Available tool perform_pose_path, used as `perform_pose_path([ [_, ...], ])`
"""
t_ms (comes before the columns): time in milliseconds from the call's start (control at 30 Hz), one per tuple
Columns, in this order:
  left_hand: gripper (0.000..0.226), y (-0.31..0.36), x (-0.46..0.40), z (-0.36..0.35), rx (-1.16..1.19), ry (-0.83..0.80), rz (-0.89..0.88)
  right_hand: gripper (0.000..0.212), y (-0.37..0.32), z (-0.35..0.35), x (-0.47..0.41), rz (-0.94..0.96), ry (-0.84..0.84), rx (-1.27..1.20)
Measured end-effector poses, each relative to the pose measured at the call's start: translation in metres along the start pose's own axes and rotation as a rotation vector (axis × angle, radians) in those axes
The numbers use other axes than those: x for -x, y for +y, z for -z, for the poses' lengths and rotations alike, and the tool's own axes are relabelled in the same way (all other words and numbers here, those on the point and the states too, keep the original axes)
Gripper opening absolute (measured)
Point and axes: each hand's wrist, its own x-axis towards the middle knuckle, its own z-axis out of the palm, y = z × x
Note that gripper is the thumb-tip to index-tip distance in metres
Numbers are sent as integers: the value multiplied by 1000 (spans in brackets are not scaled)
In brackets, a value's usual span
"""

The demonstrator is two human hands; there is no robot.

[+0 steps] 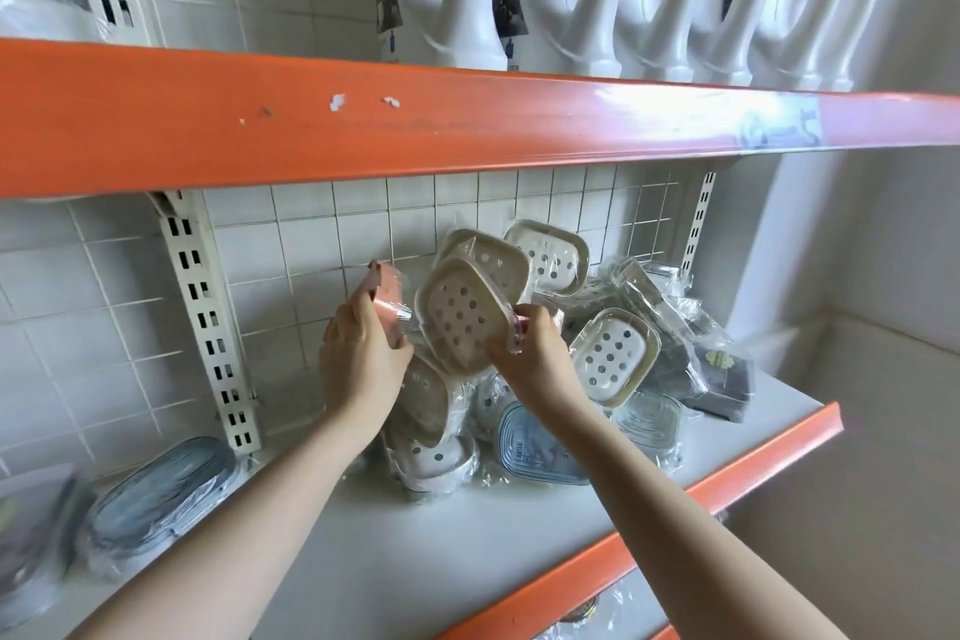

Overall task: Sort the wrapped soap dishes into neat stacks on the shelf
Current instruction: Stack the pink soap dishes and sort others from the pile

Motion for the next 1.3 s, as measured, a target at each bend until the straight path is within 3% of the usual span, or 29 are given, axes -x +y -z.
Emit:
perform_pose_path([
  [167, 50, 0, 5, 12, 28, 92, -18, 57, -3, -1, 4, 52, 47, -46],
  [533, 57, -11, 29, 73, 228, 239, -7, 56, -26, -4, 28, 391, 174, -38],
  [867, 55, -58, 62, 126, 501, 227, 248, 68, -44, -40, 80, 655, -3, 6],
  [1100, 32, -117, 106, 138, 529, 27, 474, 60, -38, -61, 124, 796, -141, 86],
  [1200, 12, -126, 122, 142, 630, -67, 586, 57, -31, -65, 137, 787, -185, 79],
  [1300, 15, -130, 132, 147, 643, -145, 679, 56, -28, -63, 148, 765, -211, 47],
])
